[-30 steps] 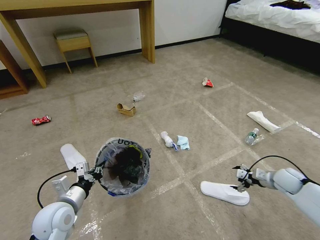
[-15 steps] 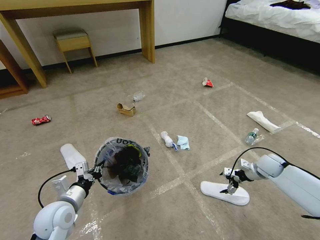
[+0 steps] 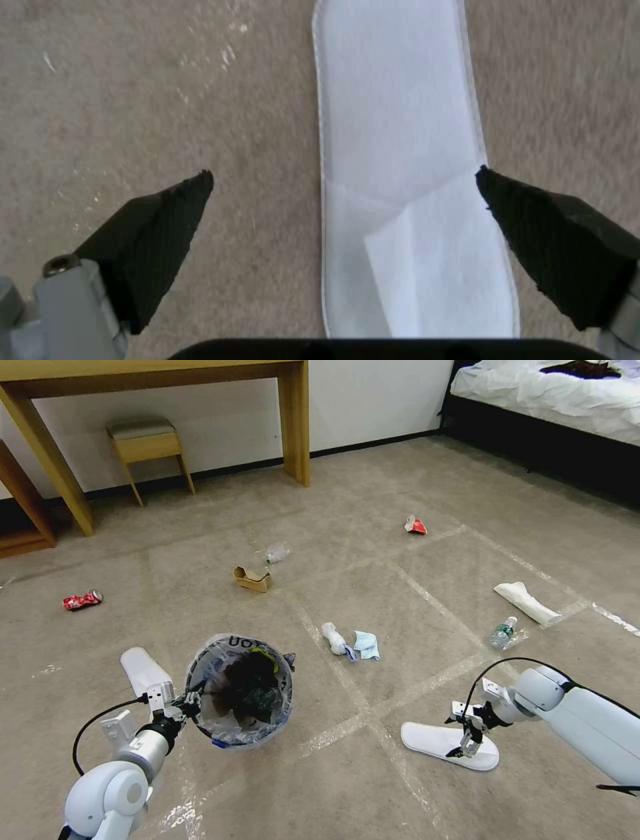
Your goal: Pick up the trash bin and place the garbage on the floor into it.
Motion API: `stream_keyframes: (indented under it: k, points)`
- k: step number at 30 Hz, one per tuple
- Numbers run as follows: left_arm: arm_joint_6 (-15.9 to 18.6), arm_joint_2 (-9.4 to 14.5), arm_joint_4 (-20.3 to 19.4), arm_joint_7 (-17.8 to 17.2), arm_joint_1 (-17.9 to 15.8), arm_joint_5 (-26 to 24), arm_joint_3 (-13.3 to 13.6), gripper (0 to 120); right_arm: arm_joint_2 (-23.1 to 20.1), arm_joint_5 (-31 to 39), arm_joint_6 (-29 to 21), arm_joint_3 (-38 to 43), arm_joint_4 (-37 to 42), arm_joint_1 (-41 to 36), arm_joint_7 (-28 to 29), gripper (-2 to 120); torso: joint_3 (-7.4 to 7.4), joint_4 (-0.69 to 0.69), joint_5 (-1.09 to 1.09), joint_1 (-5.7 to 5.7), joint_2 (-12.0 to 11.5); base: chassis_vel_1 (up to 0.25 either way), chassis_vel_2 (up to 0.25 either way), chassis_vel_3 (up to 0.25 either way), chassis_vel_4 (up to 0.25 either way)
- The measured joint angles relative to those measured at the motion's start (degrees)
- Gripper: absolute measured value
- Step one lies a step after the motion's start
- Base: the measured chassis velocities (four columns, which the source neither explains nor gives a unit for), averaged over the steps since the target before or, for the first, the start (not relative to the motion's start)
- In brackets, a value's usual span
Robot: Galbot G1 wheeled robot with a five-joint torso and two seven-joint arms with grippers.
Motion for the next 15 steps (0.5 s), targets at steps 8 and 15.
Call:
stream_keyframes:
  k: [8, 15]
  points:
    - [-0.6, -0.1, 1.0, 0.6, 0.0, 1.0, 0.2, 0, 0.3, -0.5, 1.0, 3.1, -2.5, -1.6, 1.0, 100, 0.0, 0.0, 0.0, 0.0, 0.0, 0.0, 0.0, 0.0, 0.0]
    - [-0.8, -0.3, 1.5, 1.0, -0.2, 1.6, 0.6, 0, 1.1, -1.4, 1.5, 4.0, -4.1, -1.8, 1.4, 100, 0.0, 0.0, 0.0, 0.0, 0.0, 0.0, 0.0, 0.0, 0.0]
